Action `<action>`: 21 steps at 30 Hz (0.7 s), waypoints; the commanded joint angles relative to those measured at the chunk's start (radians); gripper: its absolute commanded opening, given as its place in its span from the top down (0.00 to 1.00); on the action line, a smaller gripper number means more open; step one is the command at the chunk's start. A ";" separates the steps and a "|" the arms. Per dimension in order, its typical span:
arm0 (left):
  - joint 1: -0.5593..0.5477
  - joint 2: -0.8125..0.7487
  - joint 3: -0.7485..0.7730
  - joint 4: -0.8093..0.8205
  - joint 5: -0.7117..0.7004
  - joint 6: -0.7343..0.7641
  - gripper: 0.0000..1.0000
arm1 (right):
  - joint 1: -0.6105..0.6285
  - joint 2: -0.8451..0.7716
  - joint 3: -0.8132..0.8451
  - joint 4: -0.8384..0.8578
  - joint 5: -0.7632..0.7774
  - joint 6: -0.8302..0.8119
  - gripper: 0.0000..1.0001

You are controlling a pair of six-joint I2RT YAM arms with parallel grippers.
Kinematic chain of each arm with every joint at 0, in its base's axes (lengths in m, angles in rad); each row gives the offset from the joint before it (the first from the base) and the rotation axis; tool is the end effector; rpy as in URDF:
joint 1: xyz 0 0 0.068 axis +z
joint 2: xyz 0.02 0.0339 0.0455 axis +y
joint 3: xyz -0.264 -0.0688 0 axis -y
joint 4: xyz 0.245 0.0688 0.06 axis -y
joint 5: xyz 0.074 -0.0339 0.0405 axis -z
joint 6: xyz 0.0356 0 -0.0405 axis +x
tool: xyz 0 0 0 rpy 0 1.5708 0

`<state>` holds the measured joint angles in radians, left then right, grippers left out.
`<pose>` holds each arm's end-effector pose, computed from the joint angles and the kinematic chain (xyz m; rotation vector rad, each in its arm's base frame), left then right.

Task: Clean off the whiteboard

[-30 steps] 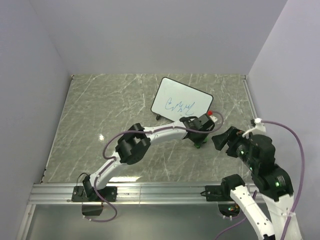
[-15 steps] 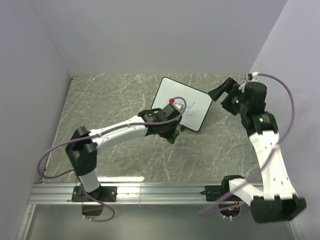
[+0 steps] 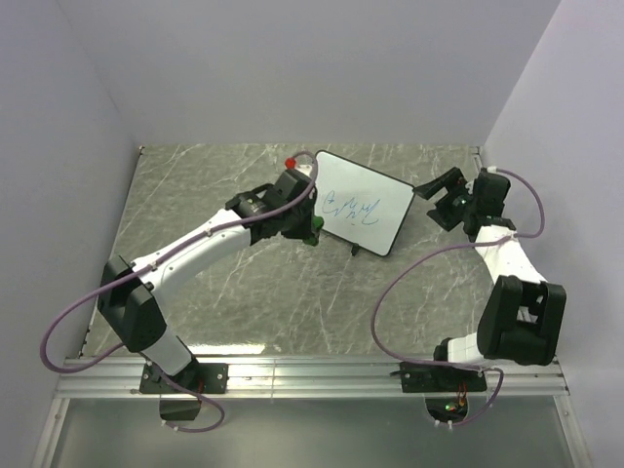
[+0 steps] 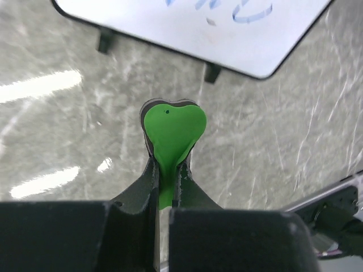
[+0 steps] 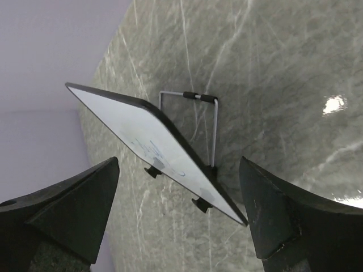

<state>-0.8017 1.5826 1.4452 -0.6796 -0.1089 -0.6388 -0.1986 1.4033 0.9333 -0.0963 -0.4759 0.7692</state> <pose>0.2454 -0.2480 0.3236 0.1468 2.4490 -0.5399 0.3079 -0.0453 0.2597 0.7516 2.0498 0.8382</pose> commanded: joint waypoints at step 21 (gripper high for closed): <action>0.071 0.336 0.271 0.305 0.281 0.011 1.00 | 0.008 0.282 -0.094 0.597 -0.345 0.058 0.55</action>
<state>-0.7300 1.8877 1.6440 -0.4938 0.0822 -0.6140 -0.1986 1.6768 0.7807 0.4850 -0.7715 0.8806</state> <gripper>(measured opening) 0.069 0.451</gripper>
